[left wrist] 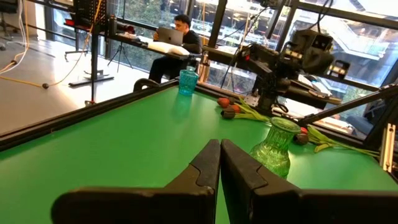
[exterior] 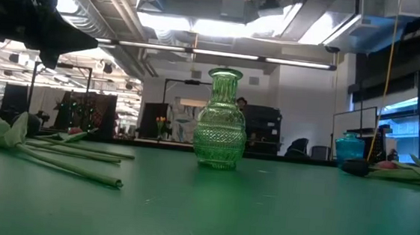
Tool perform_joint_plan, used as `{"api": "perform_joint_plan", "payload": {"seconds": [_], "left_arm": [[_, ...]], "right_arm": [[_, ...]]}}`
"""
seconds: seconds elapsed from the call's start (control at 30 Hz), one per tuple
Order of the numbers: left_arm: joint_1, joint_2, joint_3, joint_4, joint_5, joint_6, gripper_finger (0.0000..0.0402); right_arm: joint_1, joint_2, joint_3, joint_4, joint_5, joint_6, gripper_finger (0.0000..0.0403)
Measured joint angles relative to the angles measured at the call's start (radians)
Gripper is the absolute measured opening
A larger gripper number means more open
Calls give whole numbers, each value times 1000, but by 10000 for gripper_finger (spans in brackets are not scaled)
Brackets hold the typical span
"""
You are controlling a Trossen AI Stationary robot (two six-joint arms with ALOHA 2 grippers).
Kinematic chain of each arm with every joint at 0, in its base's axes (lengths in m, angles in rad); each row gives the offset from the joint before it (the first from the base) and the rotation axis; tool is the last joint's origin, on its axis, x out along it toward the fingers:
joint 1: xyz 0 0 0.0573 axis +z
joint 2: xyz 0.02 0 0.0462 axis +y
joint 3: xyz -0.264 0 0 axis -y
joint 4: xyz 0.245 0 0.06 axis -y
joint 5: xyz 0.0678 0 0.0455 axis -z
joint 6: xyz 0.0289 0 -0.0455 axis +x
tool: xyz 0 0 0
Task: Sort flowers into vase by color
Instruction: Put the top middle black flower into the top right blue vase
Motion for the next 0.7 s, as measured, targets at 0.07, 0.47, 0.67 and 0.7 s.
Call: {"api": "perform_joint_plan", "payload": {"seconds": [0.07,0.47,0.67,0.7], "left_arm": [[0,0,0,0,0,0,11],[0,0,0,0,0,0,11],[0,0,0,1,0,0,11],[0,0,0,0,0,0,11]], "right_arm": [[-45,73,0,27,-9,68,1],[-99,218,41,66,-31,399,1],[-100,312,52,97,78,326,1],[-99,340,68,97,88,316,1]]}}
